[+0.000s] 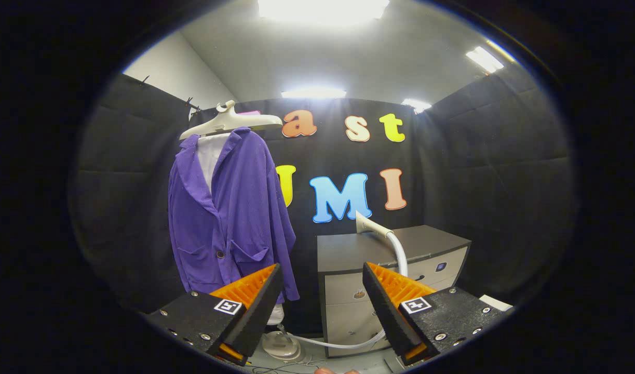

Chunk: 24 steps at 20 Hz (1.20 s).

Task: Iron the clothes twice with a garment steamer, once on the left side and once on the right side.

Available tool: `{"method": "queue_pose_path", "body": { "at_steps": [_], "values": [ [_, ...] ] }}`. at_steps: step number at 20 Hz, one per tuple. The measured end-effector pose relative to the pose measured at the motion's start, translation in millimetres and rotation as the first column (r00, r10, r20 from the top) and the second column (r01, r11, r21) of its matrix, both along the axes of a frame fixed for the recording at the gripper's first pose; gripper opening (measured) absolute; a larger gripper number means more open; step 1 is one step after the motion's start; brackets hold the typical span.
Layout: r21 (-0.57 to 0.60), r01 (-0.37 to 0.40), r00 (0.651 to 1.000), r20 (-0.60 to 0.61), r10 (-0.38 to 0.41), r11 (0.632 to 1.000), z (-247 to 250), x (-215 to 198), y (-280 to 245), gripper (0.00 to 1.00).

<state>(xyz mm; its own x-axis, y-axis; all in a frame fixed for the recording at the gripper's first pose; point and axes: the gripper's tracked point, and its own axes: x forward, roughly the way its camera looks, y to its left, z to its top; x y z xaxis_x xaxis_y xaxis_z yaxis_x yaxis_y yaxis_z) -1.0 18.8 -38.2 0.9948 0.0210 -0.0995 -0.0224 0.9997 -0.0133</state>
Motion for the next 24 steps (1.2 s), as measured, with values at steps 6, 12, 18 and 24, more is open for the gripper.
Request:
{"method": "queue_pose_path", "body": {
  "at_steps": [6, 12, 18, 24],
  "values": [
    [0.009, 0.043, 0.999, -0.004, -0.043, 0.999, 9, 39, -32, 0.95],
    [0.046, 0.048, 0.999, 0.003, -0.048, 0.998, 24, 116, -64, 0.95],
    [0.134, 0.056, 0.998, -0.029, -0.053, 0.989, 43, 215, -112, 0.95],
    [0.204, 0.025, 0.997, -0.081, -0.009, 0.979, 41, 301, -162, 0.95]
  ]
}}
